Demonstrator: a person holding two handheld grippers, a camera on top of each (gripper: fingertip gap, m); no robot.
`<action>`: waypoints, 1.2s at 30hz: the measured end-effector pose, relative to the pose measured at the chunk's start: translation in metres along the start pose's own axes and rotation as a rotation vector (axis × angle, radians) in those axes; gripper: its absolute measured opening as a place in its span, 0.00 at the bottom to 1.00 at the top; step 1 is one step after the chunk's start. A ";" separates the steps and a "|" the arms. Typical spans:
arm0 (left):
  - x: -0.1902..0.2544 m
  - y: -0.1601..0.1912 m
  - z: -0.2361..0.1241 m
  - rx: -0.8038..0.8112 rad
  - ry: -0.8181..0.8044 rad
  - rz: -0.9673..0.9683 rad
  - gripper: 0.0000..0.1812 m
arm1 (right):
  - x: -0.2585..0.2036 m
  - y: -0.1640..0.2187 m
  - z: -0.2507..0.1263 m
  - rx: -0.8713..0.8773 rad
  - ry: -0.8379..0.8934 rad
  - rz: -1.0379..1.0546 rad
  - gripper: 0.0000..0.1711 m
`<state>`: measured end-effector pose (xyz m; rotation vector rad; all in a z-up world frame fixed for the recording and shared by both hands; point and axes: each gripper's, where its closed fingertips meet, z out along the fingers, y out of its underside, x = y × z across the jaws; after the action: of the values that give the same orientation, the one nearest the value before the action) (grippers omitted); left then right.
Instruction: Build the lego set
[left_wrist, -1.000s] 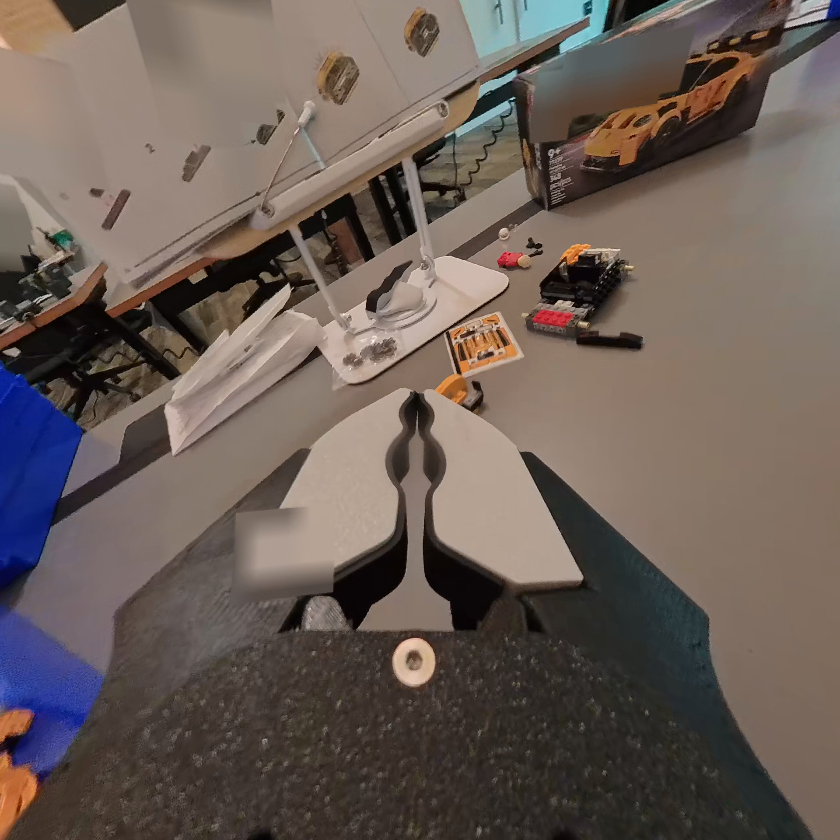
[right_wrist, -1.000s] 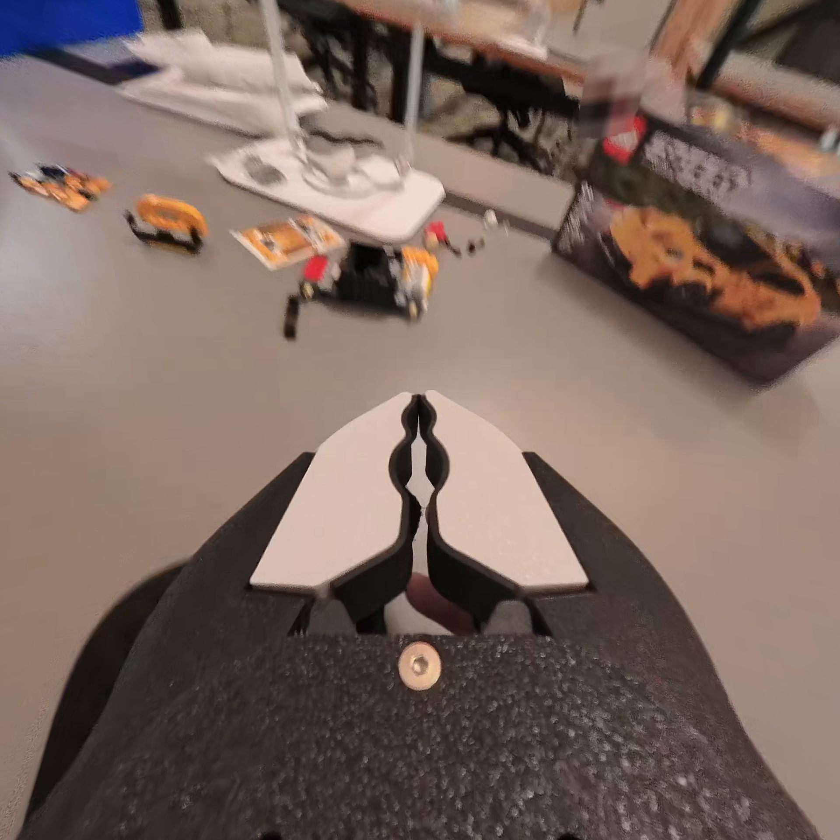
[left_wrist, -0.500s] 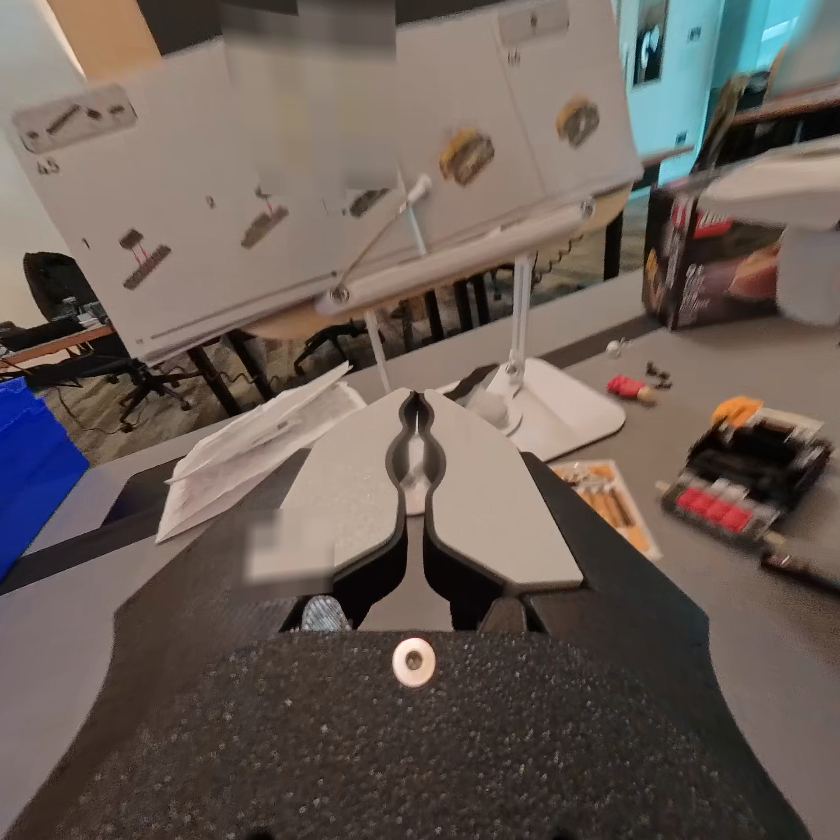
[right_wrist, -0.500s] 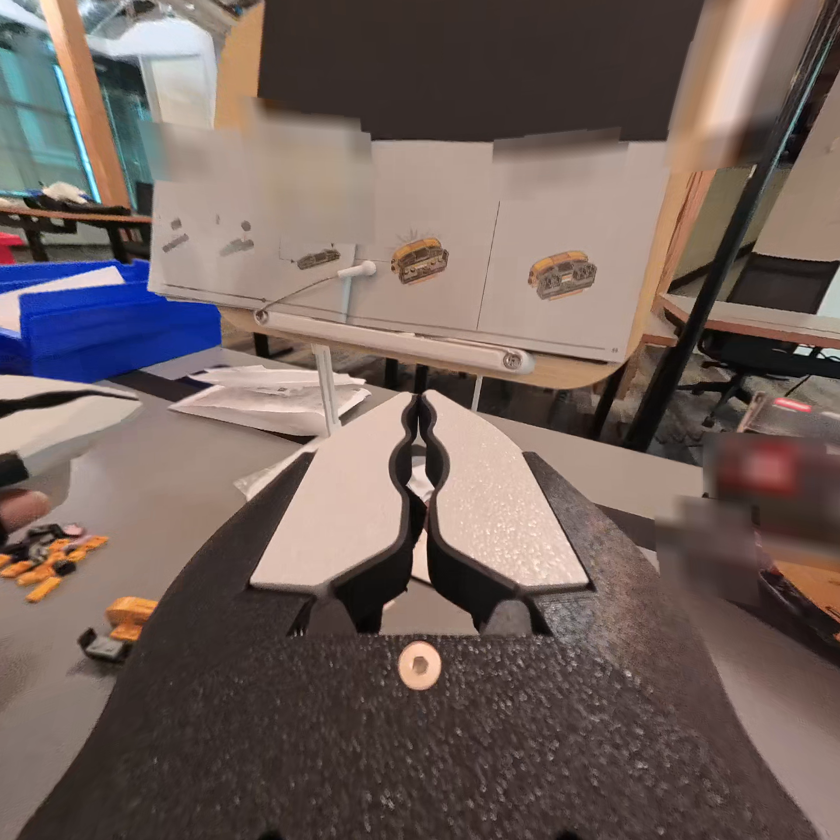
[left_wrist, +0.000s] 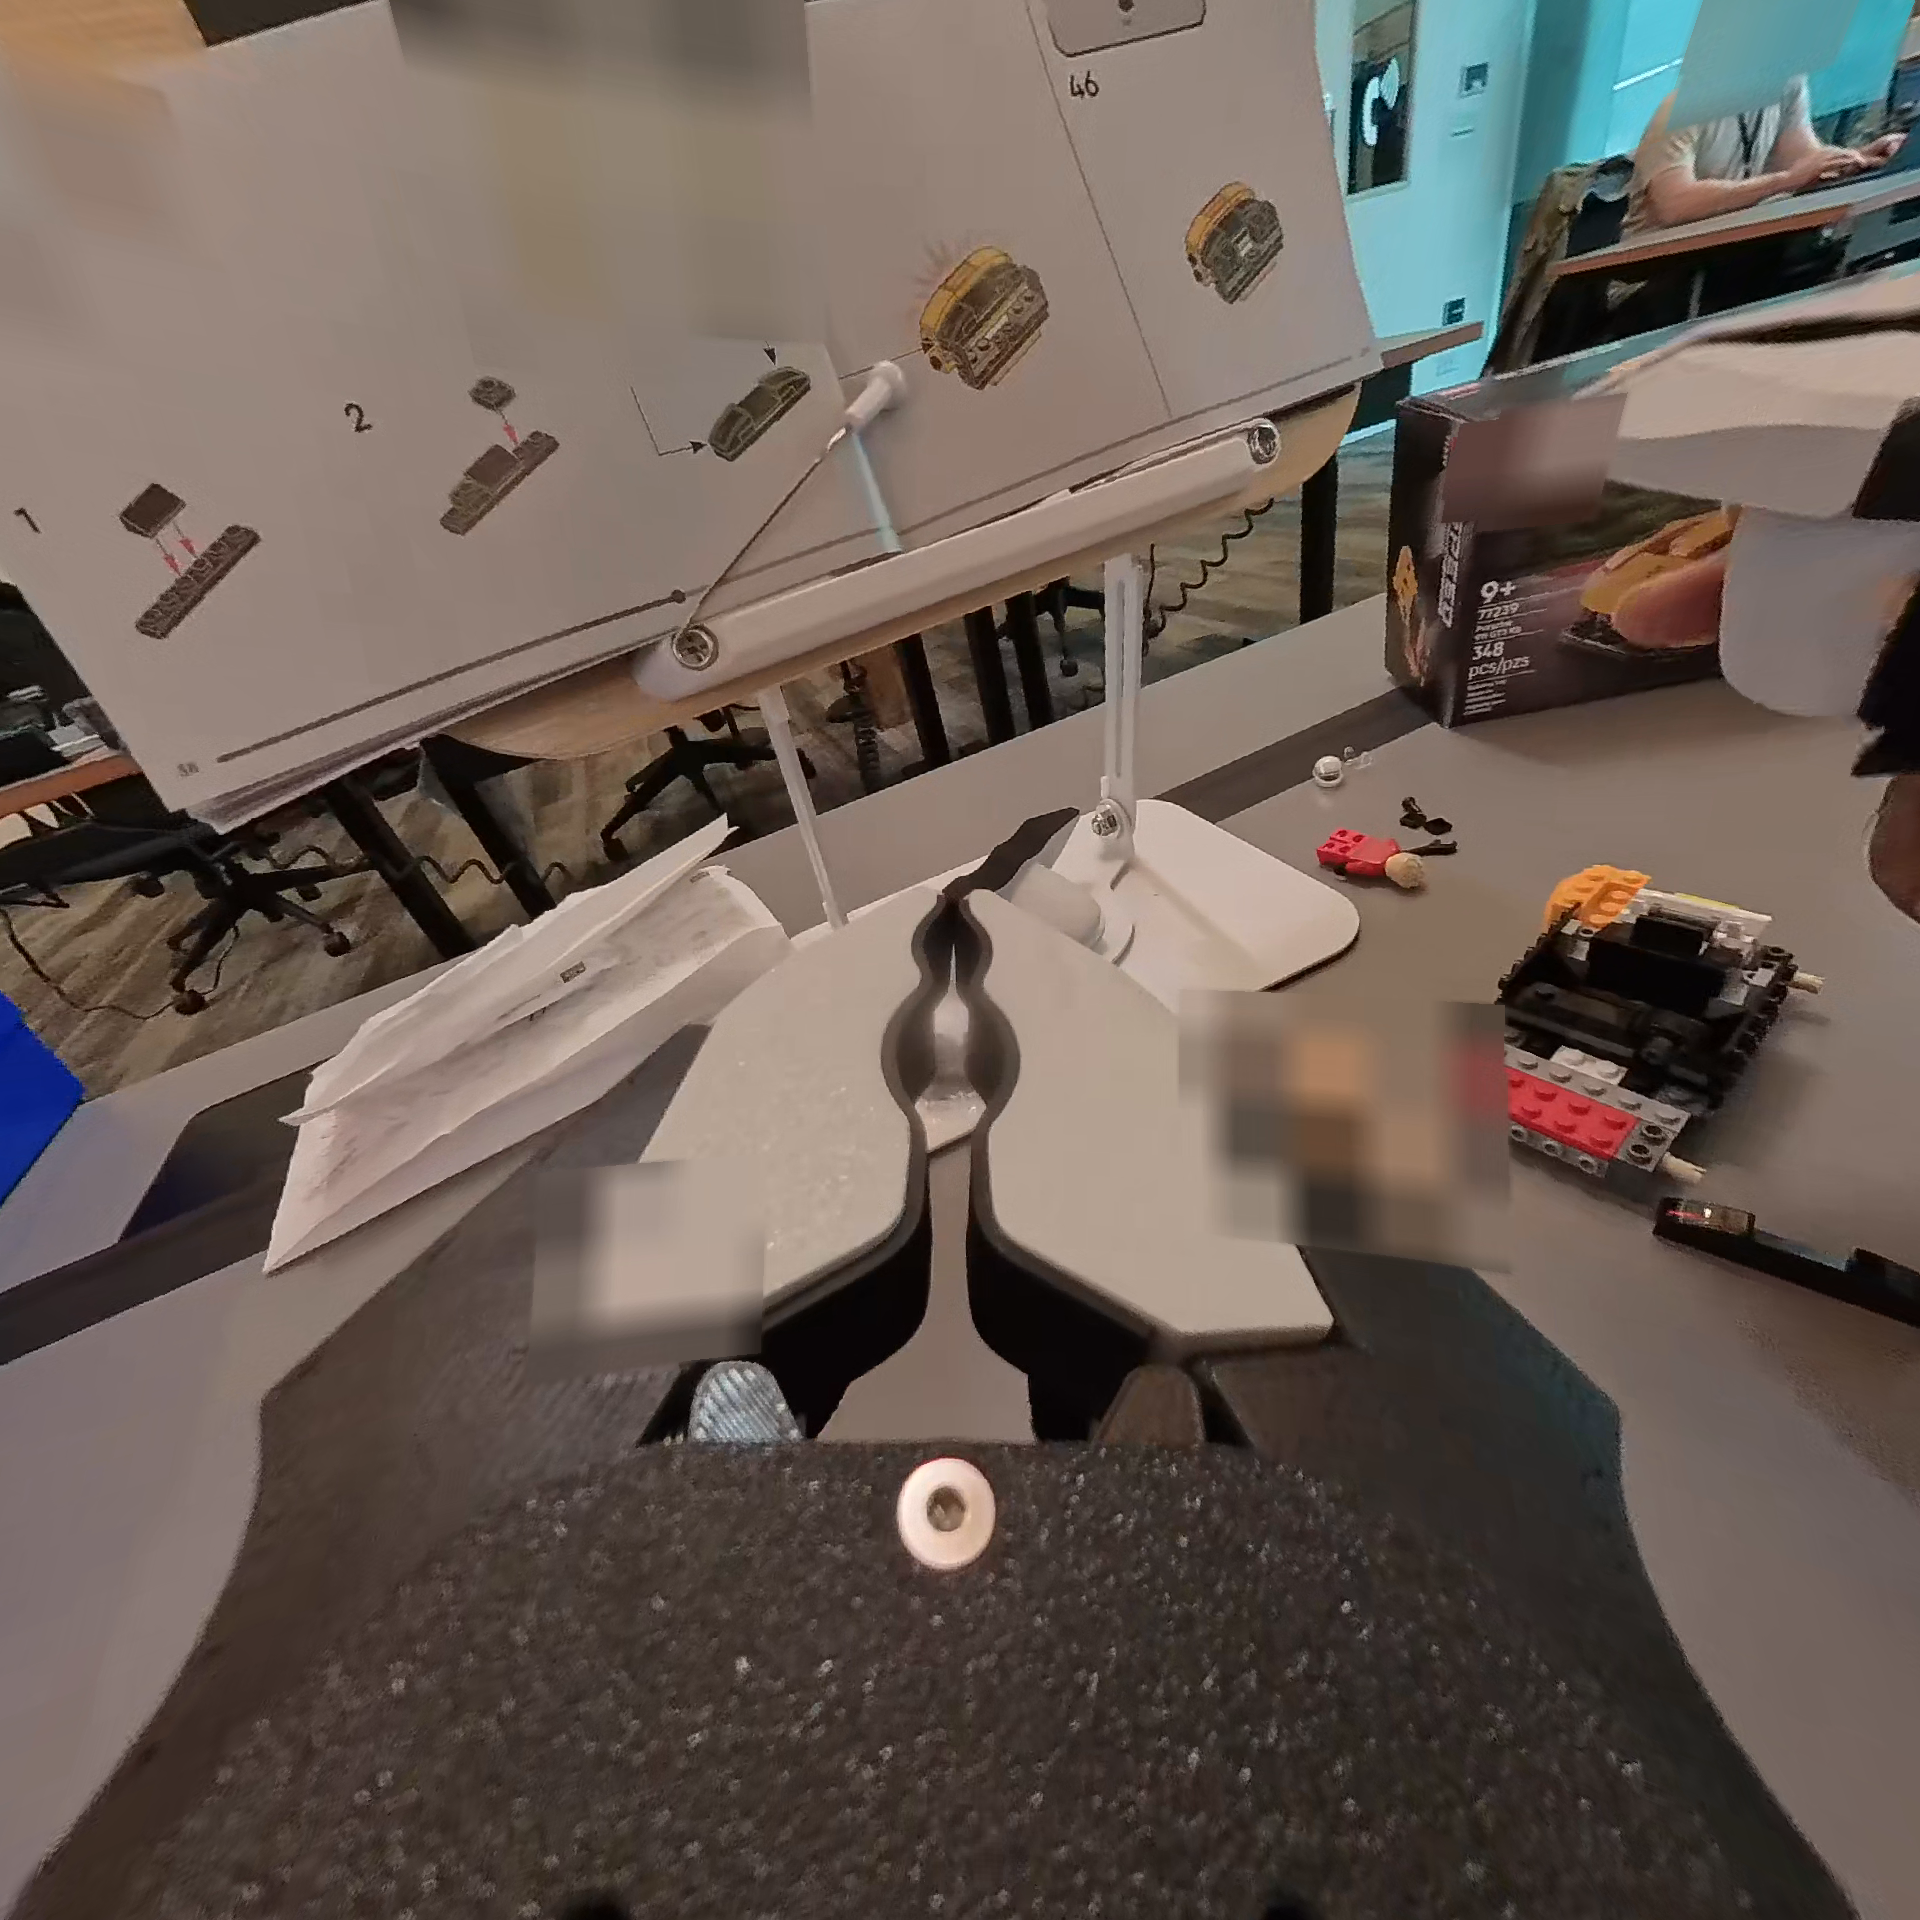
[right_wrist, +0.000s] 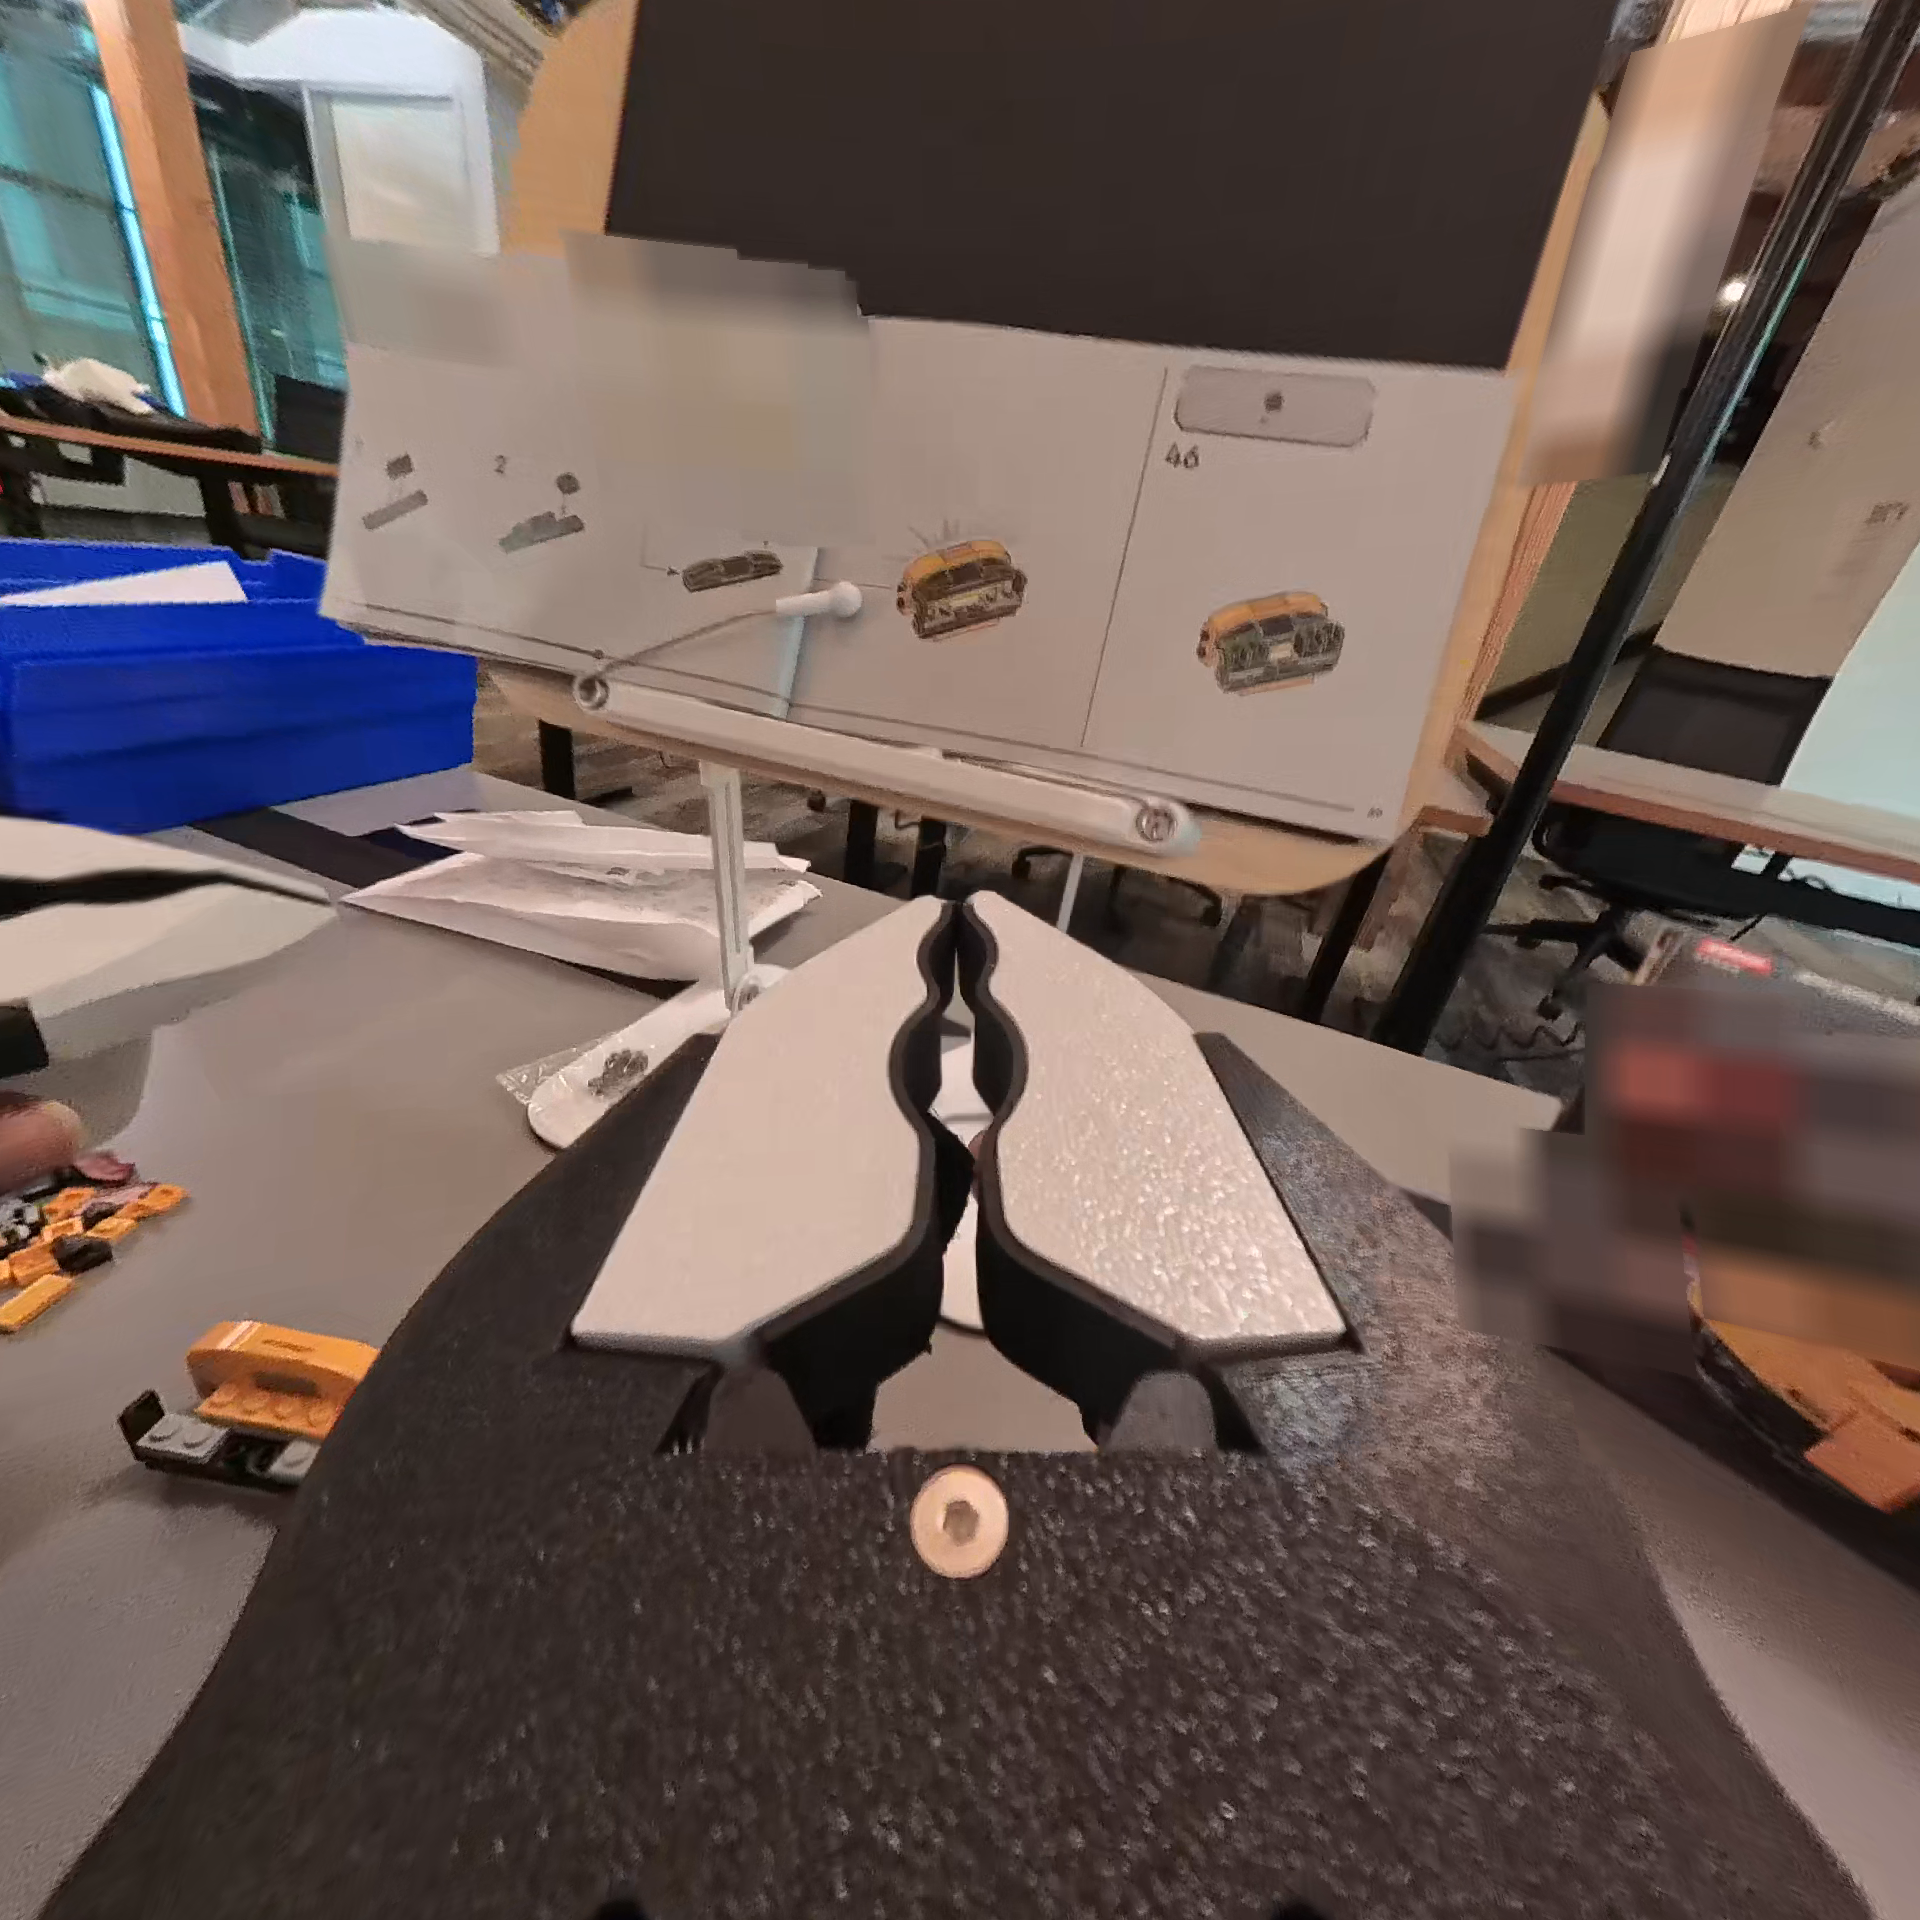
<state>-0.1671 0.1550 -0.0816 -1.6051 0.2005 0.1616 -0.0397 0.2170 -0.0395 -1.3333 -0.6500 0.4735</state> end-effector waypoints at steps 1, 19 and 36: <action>-0.001 0.001 0.000 0.000 0.003 -0.009 0.00 | -0.001 -0.006 0.002 0.010 -0.004 -0.009 0.00; -0.028 -0.002 -0.004 0.028 -0.041 -0.078 0.00 | -0.204 0.000 -0.089 -0.125 -1.123 0.191 0.00; -0.025 0.006 -0.001 -0.006 -0.055 -0.022 0.00 | -0.158 0.074 -0.248 -0.623 -1.541 0.003 0.00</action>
<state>-0.1925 0.1541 -0.0819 -1.6063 0.1402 0.1895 0.0148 -0.0548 -0.1631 -1.3395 -2.1825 1.3956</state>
